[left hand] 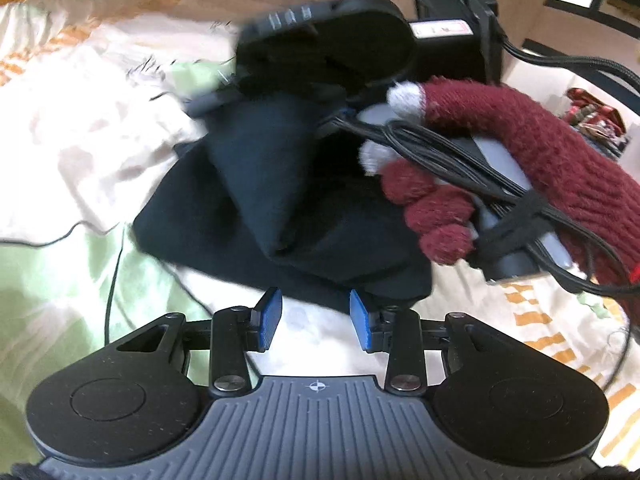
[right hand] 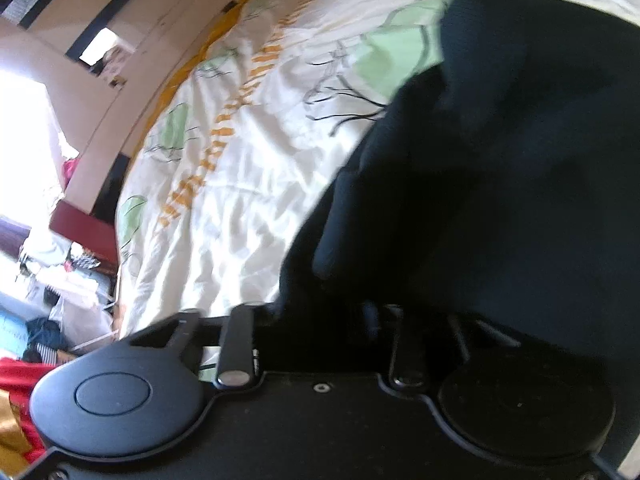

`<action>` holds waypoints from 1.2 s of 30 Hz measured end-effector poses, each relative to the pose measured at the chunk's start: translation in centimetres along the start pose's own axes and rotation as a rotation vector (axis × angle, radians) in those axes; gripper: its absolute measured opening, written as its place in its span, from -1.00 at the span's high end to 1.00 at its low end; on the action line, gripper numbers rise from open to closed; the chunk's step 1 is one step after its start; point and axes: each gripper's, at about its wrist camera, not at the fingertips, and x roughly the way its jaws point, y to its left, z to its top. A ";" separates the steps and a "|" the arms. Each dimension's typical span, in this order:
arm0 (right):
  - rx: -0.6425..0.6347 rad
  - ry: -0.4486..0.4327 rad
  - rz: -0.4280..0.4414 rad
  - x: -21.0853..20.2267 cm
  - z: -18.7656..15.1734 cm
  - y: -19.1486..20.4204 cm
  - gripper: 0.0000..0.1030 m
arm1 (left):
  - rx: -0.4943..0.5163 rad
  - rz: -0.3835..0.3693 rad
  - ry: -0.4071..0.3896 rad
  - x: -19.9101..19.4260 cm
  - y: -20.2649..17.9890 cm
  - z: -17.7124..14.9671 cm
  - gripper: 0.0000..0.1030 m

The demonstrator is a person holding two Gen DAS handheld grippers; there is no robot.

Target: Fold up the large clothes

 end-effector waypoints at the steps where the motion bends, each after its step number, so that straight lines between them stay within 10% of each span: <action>1: -0.007 -0.004 0.028 -0.2 0.3 0.1 -0.46 | 0.018 -0.004 -0.010 -0.4 0.0 -0.5 0.29; 10: -0.148 -0.131 0.150 -7.5 1.2 3.3 -0.53 | 0.178 -0.010 -0.102 -1.7 -2.6 0.9 0.28; 20: -0.115 -0.419 -0.157 -14.9 0.5 -0.1 -0.50 | 0.180 0.116 -0.184 1.4 0.1 4.8 0.07; 25: -0.119 -0.433 -0.347 -13.5 -0.4 -2.1 0.61 | 0.084 0.191 -0.065 4.7 3.7 3.3 0.07; 36: -0.164 -0.416 -0.442 -8.1 2.3 -3.6 0.62 | 0.107 0.189 -0.091 4.6 3.6 3.4 0.06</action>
